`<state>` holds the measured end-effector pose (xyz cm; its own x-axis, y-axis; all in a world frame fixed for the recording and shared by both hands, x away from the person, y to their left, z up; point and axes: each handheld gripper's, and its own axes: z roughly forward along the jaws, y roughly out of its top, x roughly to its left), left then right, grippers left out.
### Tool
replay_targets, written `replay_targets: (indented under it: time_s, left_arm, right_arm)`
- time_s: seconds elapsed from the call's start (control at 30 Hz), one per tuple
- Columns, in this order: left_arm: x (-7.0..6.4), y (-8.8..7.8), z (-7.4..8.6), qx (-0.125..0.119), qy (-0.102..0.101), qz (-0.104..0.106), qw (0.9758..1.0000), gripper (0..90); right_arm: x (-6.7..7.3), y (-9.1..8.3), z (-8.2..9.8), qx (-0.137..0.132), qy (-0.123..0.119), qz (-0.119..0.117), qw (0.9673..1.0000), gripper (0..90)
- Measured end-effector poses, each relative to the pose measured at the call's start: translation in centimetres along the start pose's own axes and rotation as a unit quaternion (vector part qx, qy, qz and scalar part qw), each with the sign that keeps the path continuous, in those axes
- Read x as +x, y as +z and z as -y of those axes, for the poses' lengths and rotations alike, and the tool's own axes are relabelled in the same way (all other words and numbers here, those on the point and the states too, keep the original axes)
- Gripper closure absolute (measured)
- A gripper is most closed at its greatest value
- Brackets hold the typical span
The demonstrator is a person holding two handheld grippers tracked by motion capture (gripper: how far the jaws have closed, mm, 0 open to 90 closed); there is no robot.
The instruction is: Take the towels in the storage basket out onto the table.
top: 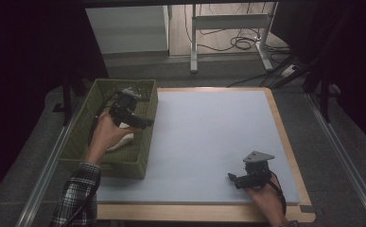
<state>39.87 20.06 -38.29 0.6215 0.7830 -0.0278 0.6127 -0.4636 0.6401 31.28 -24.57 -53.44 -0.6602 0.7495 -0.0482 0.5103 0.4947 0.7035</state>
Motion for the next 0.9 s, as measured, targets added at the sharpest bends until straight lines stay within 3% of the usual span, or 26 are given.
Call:
replay_targets:
  time_s: [0.23,0.4,0.73,0.9]
  left_arm:
    - [2.7,-0.6,1.0,0.002,-0.019,-0.02,0.9996,6.8]
    - [4.3,0.0,1.9,0.017,-0.032,-0.034,0.9988,5.5]
    - [7.5,2.9,4.6,0.04,-0.079,-0.047,0.995,2.3]
    - [8.6,4.5,5.4,0.062,-0.093,-0.053,0.9923,1.3]
  right_arm:
    - [0.0,0.0,0.0,0.0,0.0,0.0,1.0,3.1]
    - [0.0,0.0,0.0,0.0,0.0,0.0,1.0,3.1]
    - [0.0,0.0,0.0,0.0,0.0,0.0,1.0,3.1]
    - [0.0,0.0,0.0,0.0,0.0,0.0,1.0,3.1]
